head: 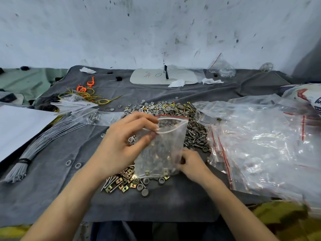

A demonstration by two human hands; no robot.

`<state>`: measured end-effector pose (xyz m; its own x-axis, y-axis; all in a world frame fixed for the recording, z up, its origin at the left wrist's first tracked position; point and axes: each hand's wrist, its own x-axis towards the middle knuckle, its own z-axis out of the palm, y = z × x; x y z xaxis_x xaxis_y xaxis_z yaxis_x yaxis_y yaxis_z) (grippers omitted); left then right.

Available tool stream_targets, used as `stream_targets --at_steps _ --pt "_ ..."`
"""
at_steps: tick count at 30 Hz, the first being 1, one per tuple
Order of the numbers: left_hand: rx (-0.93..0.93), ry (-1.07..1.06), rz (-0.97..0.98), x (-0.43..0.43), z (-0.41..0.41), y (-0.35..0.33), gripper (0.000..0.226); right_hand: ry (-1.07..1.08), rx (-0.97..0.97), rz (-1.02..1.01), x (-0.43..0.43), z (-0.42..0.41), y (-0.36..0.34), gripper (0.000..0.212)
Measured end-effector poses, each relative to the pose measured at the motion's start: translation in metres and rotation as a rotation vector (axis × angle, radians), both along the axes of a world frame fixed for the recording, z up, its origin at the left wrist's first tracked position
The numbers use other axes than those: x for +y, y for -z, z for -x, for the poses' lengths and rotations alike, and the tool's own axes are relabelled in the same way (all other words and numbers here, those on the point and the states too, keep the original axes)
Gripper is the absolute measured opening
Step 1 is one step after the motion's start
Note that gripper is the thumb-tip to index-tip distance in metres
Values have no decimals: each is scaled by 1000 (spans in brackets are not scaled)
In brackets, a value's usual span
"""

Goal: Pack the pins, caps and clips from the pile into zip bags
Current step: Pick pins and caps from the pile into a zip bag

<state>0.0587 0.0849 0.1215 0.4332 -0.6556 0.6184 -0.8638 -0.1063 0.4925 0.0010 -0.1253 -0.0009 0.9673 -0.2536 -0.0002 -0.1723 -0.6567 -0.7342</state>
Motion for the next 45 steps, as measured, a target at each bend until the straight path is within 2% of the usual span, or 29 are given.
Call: stream_targets --at_steps 2,6,13,17,23,27,30,37,45 --pt "5 -28 0 1 -2 0 24 -60 16 149 -1 -2 1 11" --pt "20 -39 -23 -2 -3 6 9 -129 62 249 -4 2 1 24" --pt "37 -49 -26 -4 -4 14 15 -87 -52 319 2 4 10 23" --pt "56 -57 -38 -3 -3 15 14 -10 -93 222 2 2 14 23" --pt "53 -56 -63 0 -1 14 14 -79 -148 52 4 4 15 23" --pt "53 -49 -70 2 -1 13 14 -69 -107 -22 5 6 14 20" --pt "68 -58 -69 3 -1 13 16 -74 -115 16 2 8 11 22" --pt "48 -52 -71 4 -1 14 10 -62 -197 275 -14 24 7 24" --pt "24 -32 -83 1 -1 15 8 -11 -98 255 -21 19 3 23"
